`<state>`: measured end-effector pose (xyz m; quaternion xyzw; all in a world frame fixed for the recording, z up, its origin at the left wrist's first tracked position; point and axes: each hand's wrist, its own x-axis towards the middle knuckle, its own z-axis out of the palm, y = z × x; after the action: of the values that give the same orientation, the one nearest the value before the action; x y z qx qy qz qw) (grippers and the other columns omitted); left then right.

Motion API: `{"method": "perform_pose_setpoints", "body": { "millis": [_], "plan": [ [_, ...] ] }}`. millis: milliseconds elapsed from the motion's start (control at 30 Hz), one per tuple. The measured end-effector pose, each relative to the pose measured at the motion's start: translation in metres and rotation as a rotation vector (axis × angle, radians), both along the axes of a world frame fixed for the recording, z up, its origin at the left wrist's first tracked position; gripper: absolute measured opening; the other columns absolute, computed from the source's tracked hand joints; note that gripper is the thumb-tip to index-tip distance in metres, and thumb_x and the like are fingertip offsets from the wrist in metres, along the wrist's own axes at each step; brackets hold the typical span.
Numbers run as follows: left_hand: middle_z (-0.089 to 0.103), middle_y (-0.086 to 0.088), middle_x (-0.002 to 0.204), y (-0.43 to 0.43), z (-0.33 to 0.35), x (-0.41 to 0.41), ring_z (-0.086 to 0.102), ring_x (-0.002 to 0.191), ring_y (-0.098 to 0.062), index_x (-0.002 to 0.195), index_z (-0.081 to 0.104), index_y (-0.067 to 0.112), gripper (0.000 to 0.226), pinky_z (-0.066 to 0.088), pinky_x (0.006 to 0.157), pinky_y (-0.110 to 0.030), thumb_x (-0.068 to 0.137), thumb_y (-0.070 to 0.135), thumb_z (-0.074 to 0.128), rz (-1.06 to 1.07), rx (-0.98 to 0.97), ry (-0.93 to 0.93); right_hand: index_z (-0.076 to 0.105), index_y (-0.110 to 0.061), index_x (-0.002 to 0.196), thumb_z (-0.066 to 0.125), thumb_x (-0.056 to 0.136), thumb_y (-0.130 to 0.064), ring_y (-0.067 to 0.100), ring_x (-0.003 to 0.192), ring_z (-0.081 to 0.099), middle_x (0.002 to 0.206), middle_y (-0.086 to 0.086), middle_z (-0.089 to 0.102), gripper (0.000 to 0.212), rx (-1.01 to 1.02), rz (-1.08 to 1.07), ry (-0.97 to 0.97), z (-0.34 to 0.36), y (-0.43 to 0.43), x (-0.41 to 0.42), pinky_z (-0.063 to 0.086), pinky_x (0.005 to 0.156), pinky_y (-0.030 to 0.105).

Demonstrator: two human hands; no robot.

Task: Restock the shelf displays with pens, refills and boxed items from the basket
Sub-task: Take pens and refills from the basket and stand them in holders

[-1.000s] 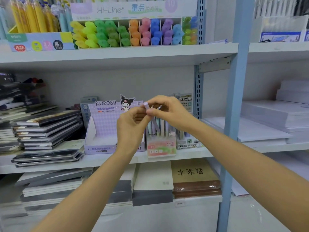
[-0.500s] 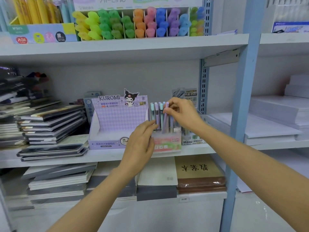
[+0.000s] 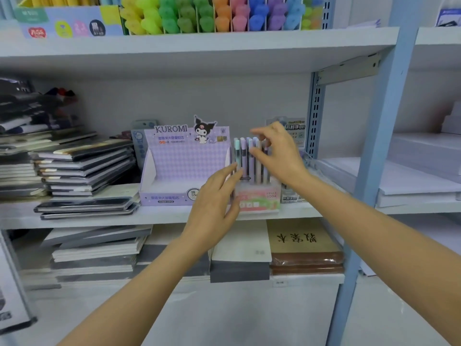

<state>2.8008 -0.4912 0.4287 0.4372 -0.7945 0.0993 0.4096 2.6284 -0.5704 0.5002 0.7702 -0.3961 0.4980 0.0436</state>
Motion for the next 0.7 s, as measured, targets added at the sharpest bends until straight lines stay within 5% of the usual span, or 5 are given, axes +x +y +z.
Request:
{"method": "perform_pose_setpoints", "body": {
  "millis": [133, 333, 500, 600, 700],
  "plan": [
    [0.052, -0.005, 0.127, 0.009, -0.040, 0.020, 0.048, 0.116, -0.019, 0.128, 0.054, 0.009, 0.040, 0.039, 0.097, -0.029, 0.088, 0.005, 0.052, 0.068, -0.123, 0.145, 0.067, -0.008, 0.098, 0.061, 0.092, -0.013, 0.005, 0.067, 0.052, 0.084, 0.000, 0.062, 0.010, -0.155, 0.281, -0.090, -0.031, 0.045, 0.023, 0.041, 0.064, 0.014],
    [0.053, -0.006, 0.100, 0.030, -0.202, 0.061, 0.052, 0.088, -0.025, 0.103, 0.060, 0.008, 0.025, 0.042, 0.074, -0.034, 0.082, -0.007, 0.059, 0.196, 0.214, 0.192, 0.069, -0.014, 0.088, 0.061, 0.093, -0.018, 0.001, 0.065, 0.052, 0.076, -0.012, 0.061, 0.010, 0.342, 0.501, 0.155, -0.196, 0.075, 0.065, 0.042, 0.062, 0.019],
    [0.056, -0.012, 0.121, 0.074, -0.346, 0.092, 0.055, 0.107, -0.032, 0.118, 0.061, 0.007, 0.029, 0.044, 0.089, -0.038, 0.091, -0.001, 0.054, 0.314, 0.746, 0.089, 0.068, -0.017, 0.100, 0.059, 0.094, -0.024, 0.011, 0.075, 0.058, 0.091, -0.002, 0.069, 0.013, 0.857, 0.417, 0.341, -0.352, 0.076, 0.074, 0.050, 0.072, 0.031],
    [0.036, -0.008, 0.152, 0.098, -0.405, 0.110, 0.038, 0.136, -0.025, 0.145, 0.038, 0.010, 0.045, 0.029, 0.108, -0.030, 0.101, 0.014, 0.042, 0.438, 1.043, 0.035, 0.064, -0.013, 0.111, 0.059, 0.094, -0.025, 0.019, 0.088, 0.063, 0.103, 0.004, 0.068, 0.021, 1.097, 0.348, 0.380, -0.429, 0.087, 0.075, 0.051, 0.079, 0.032],
    [0.011, -0.001, 0.162, 0.121, -0.439, 0.121, 0.024, 0.145, -0.018, 0.155, 0.011, 0.013, 0.057, 0.020, 0.115, -0.025, 0.104, 0.021, 0.036, 0.413, 1.237, 0.020, 0.054, -0.013, 0.124, 0.060, 0.094, -0.030, 0.022, 0.101, 0.061, 0.121, 0.007, 0.062, 0.035, 1.254, 0.321, 0.477, -0.483, 0.098, 0.082, 0.048, 0.085, 0.031]
  ]
}}
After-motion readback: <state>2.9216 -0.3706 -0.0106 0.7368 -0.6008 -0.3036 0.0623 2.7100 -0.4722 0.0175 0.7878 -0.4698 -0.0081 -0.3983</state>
